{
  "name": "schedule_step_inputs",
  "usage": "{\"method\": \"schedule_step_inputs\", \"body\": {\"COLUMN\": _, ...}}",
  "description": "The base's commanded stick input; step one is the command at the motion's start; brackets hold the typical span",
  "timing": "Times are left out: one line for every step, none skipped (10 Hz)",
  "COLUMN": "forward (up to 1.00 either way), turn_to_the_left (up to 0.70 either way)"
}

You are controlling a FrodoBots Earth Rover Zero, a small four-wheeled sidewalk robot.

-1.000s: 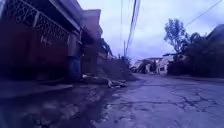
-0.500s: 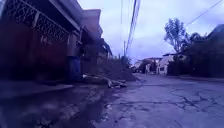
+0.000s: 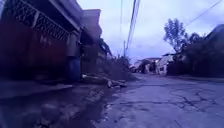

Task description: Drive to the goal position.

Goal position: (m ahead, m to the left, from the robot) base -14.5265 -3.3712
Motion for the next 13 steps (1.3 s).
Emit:
{"method": "schedule_step_inputs", "body": {"forward": 0.0, "turn_to_the_left": -0.7}}
{"method": "schedule_step_inputs", "body": {"forward": 0.0, "turn_to_the_left": -0.7}}
{"method": "schedule_step_inputs", "body": {"forward": 0.0, "turn_to_the_left": -0.7}}
{"method": "schedule_step_inputs", "body": {"forward": 0.0, "turn_to_the_left": -0.7}}
{"method": "schedule_step_inputs", "body": {"forward": 0.0, "turn_to_the_left": -0.7}}
{"method": "schedule_step_inputs", "body": {"forward": 0.0, "turn_to_the_left": -0.7}}
{"method": "schedule_step_inputs", "body": {"forward": 0.0, "turn_to_the_left": -0.7}}
{"method": "schedule_step_inputs", "body": {"forward": 0.0, "turn_to_the_left": -0.7}}
{"method": "schedule_step_inputs", "body": {"forward": 0.0, "turn_to_the_left": -0.7}}
{"method": "schedule_step_inputs", "body": {"forward": 0.0, "turn_to_the_left": -0.7}}
{"method": "schedule_step_inputs", "body": {"forward": 0.0, "turn_to_the_left": -0.7}}
{"method": "schedule_step_inputs", "body": {"forward": 0.0, "turn_to_the_left": -0.7}}
{"method": "schedule_step_inputs", "body": {"forward": 0.0, "turn_to_the_left": -0.7}}
